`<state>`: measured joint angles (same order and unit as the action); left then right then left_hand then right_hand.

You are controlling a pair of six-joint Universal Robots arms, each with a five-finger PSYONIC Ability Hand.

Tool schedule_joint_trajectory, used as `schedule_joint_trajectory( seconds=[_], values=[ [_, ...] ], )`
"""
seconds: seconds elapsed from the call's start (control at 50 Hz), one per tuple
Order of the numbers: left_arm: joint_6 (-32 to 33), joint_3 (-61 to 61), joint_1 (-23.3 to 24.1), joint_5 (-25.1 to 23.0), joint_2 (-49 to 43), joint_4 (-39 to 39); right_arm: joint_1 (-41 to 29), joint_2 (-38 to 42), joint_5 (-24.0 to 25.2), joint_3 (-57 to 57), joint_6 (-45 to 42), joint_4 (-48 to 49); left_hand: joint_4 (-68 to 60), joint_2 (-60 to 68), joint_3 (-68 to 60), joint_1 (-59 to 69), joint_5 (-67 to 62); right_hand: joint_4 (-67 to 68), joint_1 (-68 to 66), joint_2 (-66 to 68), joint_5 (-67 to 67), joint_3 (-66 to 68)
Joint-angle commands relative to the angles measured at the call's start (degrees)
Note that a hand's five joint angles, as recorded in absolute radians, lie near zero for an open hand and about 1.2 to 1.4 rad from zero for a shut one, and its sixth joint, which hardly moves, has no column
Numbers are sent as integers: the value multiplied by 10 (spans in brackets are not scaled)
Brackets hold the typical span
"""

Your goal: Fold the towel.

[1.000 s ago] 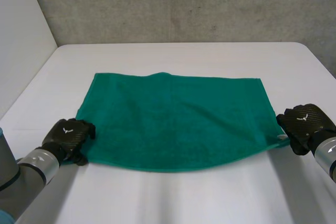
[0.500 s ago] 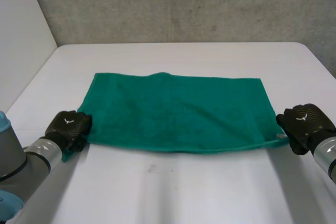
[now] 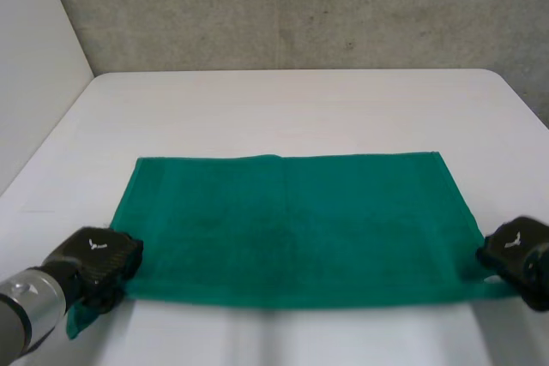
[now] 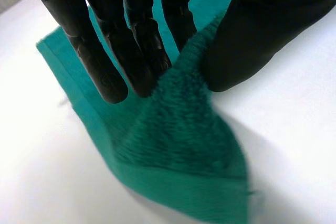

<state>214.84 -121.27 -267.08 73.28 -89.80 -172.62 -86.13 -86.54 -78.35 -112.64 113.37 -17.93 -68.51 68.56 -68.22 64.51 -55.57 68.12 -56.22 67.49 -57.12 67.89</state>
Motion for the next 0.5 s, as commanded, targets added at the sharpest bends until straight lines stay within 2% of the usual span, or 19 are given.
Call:
schedule_joint_trajectory(
  seconds=[0.02,0.1,0.18,0.28,0.36,0.46,0.5],
  values=[
    [6,70,23,4,-72,-98,-26,53,-2,70,118,98,-115,114,-118,155,-144,119,-238,125,-129,121],
    [3,139,62,8,-136,-150,-65,125,-24,130,163,156,-115,114,-118,155,-144,119,-238,125,-129,121],
    [-13,211,74,8,-210,-178,-82,167,-50,179,182,177,-115,114,-118,155,-144,119,-238,125,-129,121],
    [-33,308,86,9,-290,-187,-109,260,-77,282,211,208,-115,114,-118,155,-144,119,-238,125,-129,121],
    [-47,401,94,32,-359,-185,-123,316,-85,355,228,219,-115,114,-118,155,-144,119,-238,125,-129,121],
    [-62,514,94,86,-448,-178,-129,386,-106,446,237,219,-115,114,-118,155,-144,119,-238,125,-129,121],
    [-62,534,94,89,-465,-178,-141,418,-116,486,234,219,-115,114,-118,155,-144,119,-238,125,-129,121]
  ],
)
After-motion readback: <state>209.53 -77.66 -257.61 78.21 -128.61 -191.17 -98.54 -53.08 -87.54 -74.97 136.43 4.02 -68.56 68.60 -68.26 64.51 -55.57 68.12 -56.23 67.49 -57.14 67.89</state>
